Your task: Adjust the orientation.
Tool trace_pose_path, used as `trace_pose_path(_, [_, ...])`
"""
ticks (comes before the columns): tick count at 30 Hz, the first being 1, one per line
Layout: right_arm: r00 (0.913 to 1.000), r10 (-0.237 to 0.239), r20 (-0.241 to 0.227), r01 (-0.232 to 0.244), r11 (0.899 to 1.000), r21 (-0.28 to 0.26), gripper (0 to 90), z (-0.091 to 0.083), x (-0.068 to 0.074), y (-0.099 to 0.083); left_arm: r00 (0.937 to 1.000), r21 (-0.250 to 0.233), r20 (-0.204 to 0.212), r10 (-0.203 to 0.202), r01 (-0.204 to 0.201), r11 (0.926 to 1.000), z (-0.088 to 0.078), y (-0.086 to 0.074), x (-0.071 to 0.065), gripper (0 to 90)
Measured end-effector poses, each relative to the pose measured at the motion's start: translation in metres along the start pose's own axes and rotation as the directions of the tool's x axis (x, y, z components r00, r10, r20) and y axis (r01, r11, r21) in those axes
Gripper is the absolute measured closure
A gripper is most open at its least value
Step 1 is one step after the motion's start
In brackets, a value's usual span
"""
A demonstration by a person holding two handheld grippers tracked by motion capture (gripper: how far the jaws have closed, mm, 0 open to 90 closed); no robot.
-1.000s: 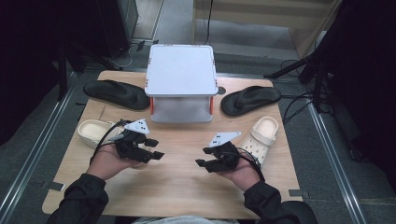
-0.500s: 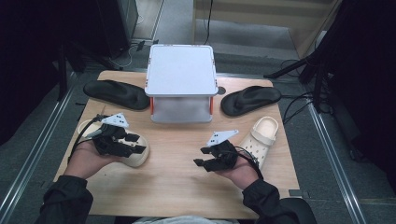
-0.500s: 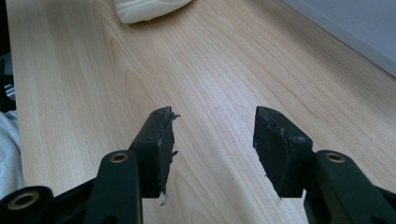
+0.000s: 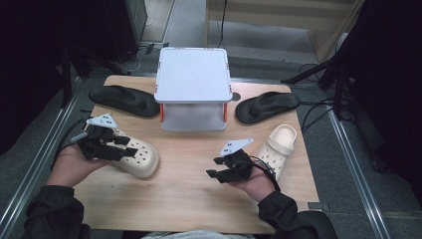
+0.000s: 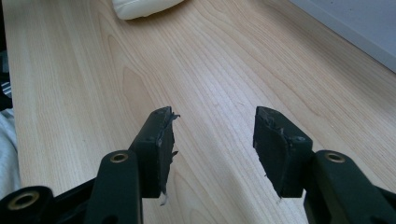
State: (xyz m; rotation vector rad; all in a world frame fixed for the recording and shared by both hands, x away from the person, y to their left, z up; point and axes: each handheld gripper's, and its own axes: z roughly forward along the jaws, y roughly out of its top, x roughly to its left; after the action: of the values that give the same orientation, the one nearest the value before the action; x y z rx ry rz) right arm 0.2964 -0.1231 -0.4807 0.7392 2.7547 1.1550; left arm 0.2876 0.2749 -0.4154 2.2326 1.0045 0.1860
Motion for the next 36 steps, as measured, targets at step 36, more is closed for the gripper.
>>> trace_pose_path(36, [0.9998,-0.017,0.004,0.017,1.000,0.026,47.8,0.005,0.003,0.000,0.9794,0.115,0.059,-0.193,0.186,0.9759,0.033,-0.022,0.050,66.9])
